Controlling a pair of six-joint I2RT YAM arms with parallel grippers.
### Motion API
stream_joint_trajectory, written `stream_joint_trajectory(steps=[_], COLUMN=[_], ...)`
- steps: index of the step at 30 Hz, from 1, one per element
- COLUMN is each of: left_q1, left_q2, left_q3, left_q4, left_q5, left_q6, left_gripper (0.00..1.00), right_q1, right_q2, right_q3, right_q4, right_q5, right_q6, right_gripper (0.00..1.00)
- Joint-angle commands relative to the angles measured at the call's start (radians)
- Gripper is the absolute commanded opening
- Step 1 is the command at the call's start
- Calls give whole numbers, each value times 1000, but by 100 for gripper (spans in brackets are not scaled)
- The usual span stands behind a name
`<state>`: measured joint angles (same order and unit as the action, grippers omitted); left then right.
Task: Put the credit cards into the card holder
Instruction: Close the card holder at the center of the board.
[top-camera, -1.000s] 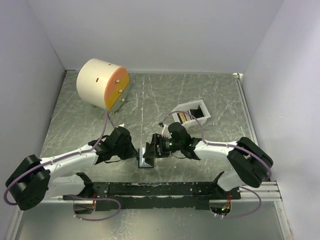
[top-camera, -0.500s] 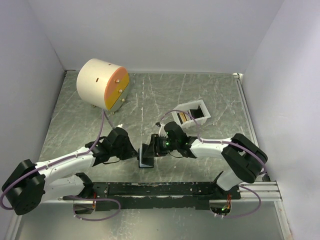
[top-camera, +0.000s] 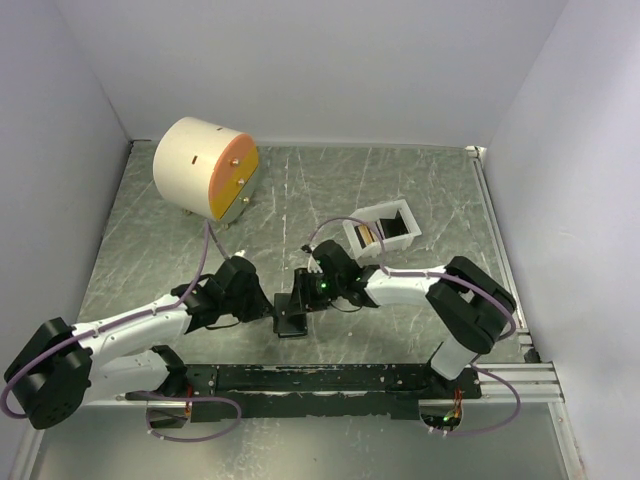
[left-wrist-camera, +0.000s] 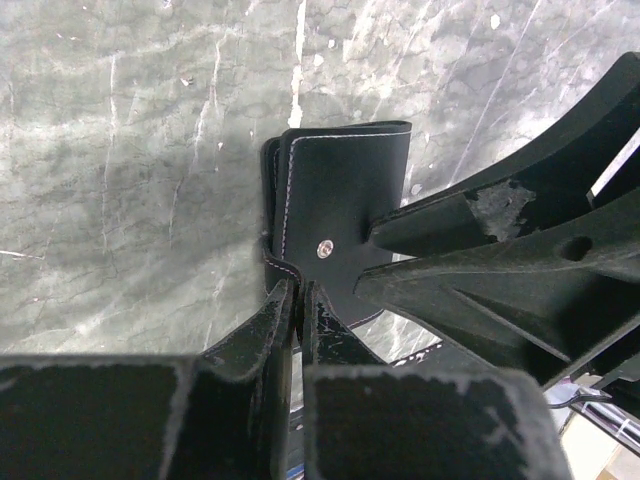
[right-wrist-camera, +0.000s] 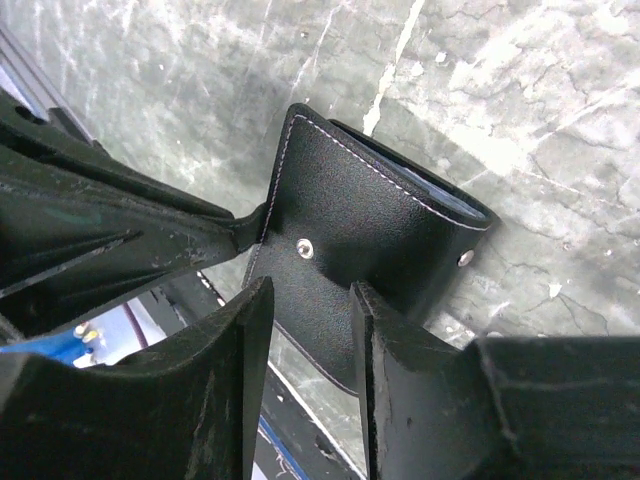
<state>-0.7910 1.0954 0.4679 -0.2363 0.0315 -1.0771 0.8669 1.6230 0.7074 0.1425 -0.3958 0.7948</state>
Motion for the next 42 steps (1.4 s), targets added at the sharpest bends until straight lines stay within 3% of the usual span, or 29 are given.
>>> stream_joint_trajectory(steps=[1, 10, 14, 21, 27, 33, 42], left_q1=[-2, -2, -2, 3, 19, 59, 73], left_q2=[4, 50, 43, 33, 13, -10, 8], left_q3=[13, 47, 35, 29, 30, 12, 12], left_q4=[42, 82, 101, 120, 102, 90, 83], left_q5=[49, 105, 113, 105, 89, 96, 93], left_q6=[7, 41, 31, 22, 10, 0, 6], left_gripper=[10, 19, 28, 42, 47, 43, 22], right_q1=[27, 40, 41, 43, 44, 73, 123], right_q2=[57, 42, 40, -86, -139, -151, -95], right_q3=[63, 55, 56, 17, 13, 9, 54], right_q4=[-149, -199, -222, -188, -157, -99, -72], right_q5=[97, 175, 180, 212, 179, 157, 174], right_q6=[-73, -116, -151, -99, -78, -43, -10], right_gripper=[37, 33, 32, 33, 34, 31, 30])
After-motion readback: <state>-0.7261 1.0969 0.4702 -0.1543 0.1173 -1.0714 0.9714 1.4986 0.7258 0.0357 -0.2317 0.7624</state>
